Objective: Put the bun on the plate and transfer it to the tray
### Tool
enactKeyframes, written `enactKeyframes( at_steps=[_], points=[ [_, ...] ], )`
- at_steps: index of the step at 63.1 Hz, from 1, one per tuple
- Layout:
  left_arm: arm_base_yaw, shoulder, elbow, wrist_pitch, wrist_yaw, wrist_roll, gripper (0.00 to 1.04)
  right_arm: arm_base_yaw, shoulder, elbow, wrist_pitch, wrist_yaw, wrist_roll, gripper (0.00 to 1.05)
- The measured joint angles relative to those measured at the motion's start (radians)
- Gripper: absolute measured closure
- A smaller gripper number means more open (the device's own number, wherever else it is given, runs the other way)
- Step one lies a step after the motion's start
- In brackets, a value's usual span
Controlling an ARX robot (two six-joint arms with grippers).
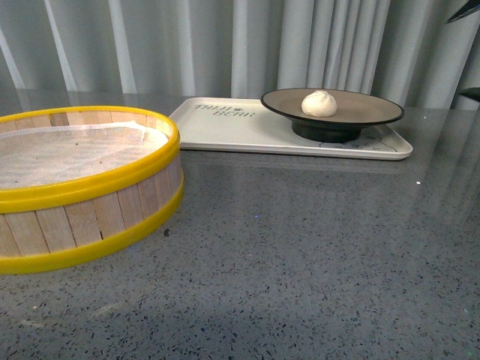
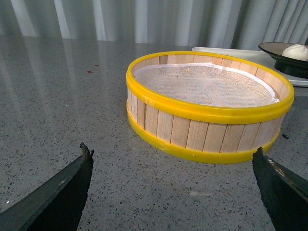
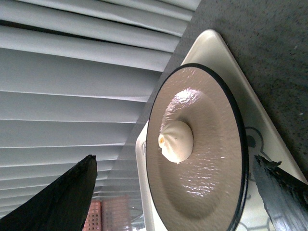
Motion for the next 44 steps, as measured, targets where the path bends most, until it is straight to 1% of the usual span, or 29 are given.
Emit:
enactKeyframes(
  at_steps=[7, 11, 15, 21, 24, 26, 27, 28, 29, 31, 32, 33, 35, 38, 39, 41, 44],
  points=[
    [0.0, 0.0, 0.0, 0.0, 0.0, 0.0, 0.07, -0.067, -0.14, -0.147, 0.03, 0.0, -0.024, 0.08],
    [0.0, 0.0, 0.0, 0.0, 0.0, 0.0, 0.07, -0.125, -0.246, -0.259, 0.05, 0.007, -0.061, 0.08],
    [0.0, 0.0, 0.0, 0.0, 0.0, 0.0, 0.07, -0.181, -0.333, -0.346, 0.069, 0.038, -0.11, 0.08],
    [0.0, 0.0, 0.0, 0.0, 0.0, 0.0, 0.07, -0.277, -0.466, -0.471, 0.134, 0.127, -0.253, 0.08],
    [0.0, 0.0, 0.0, 0.0, 0.0, 0.0, 0.07, -0.315, -0.52, -0.521, 0.153, 0.141, -0.307, 0.08],
    [0.0, 0.0, 0.0, 0.0, 0.0, 0.0, 0.07, -0.345, -0.573, -0.57, 0.188, 0.163, -0.383, 0.08],
    [0.0, 0.0, 0.0, 0.0, 0.0, 0.0, 0.07, -0.353, -0.586, -0.582, 0.2, 0.156, -0.396, 0.09],
    [0.0, 0.0, 0.0, 0.0, 0.0, 0.0, 0.07, -0.373, -0.61, -0.608, 0.227, 0.113, -0.466, 0.12],
    [0.0, 0.0, 0.0, 0.0, 0.0, 0.0, 0.07, -0.38, -0.623, -0.622, 0.241, 0.087, -0.498, 0.14],
    [0.0, 0.0, 0.0, 0.0, 0.0, 0.0, 0.07, -0.395, -0.68, -0.682, 0.279, 0.001, -0.634, 0.21],
    [0.0, 0.0, 0.0, 0.0, 0.0, 0.0, 0.07, -0.397, -0.696, -0.698, 0.284, -0.009, -0.652, 0.22],
    [0.0, 0.0, 0.0, 0.0, 0.0, 0.0, 0.07, -0.398, -0.731, -0.733, 0.29, -0.048, -0.735, 0.26],
    [0.0, 0.0, 0.0, 0.0, 0.0, 0.0, 0.07, -0.393, -0.786, -0.789, 0.293, -0.068, -0.813, 0.31],
    [0.0, 0.0, 0.0, 0.0, 0.001, 0.0, 0.07, -0.373, -0.878, -0.884, 0.292, -0.069, -0.949, 0.4],
    [0.0, 0.0, 0.0, 0.0, 0.001, 0.0, 0.07, -0.368, -0.895, -0.903, 0.292, -0.066, -0.967, 0.42],
    [0.0, 0.0, 0.0, 0.0, 0.0, 0.0, 0.07, -0.344, -0.966, -0.979, 0.29, -0.05, -1.026, 0.49],
    [0.0, 0.0, 0.0, 0.0, -0.001, 0.0, 0.07, -0.317, -1.033, -1.049, 0.291, -0.021, -1.065, 0.57]
  ],
)
